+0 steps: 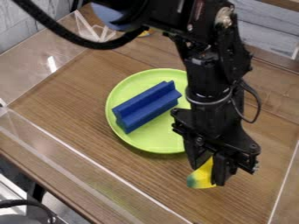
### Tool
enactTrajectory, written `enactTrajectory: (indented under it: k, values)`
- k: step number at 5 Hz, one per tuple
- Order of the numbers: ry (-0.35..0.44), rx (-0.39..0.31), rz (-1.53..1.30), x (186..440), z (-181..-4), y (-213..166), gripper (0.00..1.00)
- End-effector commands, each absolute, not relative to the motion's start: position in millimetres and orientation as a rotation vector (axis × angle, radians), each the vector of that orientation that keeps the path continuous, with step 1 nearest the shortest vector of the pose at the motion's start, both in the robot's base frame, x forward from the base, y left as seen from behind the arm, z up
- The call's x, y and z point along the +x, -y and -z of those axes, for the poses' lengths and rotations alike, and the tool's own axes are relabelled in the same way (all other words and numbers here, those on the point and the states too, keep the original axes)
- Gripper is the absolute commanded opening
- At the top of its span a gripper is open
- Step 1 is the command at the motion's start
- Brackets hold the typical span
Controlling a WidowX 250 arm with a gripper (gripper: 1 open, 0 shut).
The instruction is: Remove the banana from inside the green plate and put it on the table
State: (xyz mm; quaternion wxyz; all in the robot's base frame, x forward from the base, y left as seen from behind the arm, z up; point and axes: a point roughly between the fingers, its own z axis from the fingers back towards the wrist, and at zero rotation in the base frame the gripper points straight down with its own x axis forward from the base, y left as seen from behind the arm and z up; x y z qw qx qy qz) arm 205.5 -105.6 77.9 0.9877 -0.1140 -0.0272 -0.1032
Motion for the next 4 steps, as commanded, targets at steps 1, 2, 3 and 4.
enactTrajectory:
  k: [1, 2, 3, 4]
  values:
    - [0.077, -0.24, 0.199, 209.3, -82.5, 104.3, 0.0]
    - [0.073, -0.242, 0.203, 209.3, -81.3, 103.6, 0.0]
    - [0.069, -0.244, 0.205, 209.3, -79.8, 102.9, 0.0]
    - [0.066, -0.247, 0.208, 209.8, -78.7, 102.3, 0.0]
